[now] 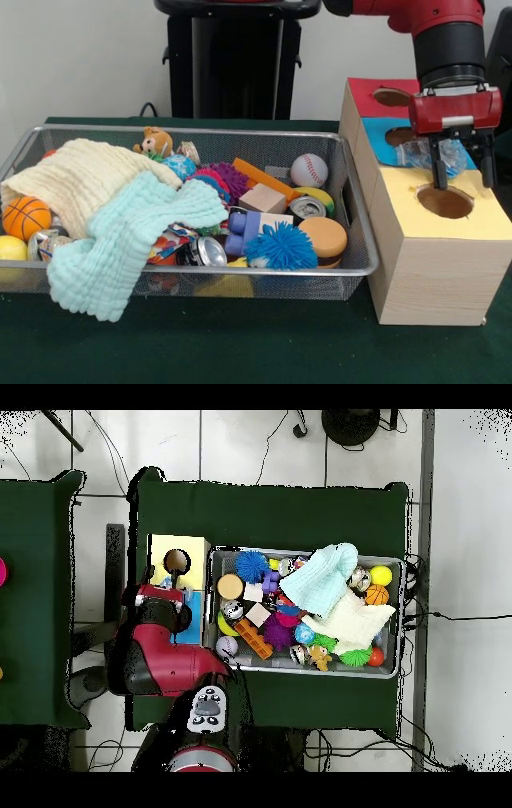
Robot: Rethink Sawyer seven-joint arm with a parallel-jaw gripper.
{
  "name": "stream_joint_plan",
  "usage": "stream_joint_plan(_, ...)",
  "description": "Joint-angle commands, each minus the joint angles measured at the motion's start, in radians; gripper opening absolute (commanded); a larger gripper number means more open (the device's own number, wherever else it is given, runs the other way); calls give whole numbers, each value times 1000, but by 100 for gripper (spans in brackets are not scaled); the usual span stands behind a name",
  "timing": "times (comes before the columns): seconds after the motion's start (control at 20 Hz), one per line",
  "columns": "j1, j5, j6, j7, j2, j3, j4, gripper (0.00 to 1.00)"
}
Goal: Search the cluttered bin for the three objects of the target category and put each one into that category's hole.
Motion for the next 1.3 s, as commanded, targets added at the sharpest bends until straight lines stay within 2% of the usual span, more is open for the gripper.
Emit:
stream_joint_plan(0.05,11,59,174,124,2,-23,54,100)
stream_joint_plan(0.3,12,48,159,133,13,-29,49,100)
stream_joint_plan(0.8,22,-27,285,33,-9,-88,42,100)
stream_joint_plan(1.3,43,-48,363,32,-24,-115,19,100)
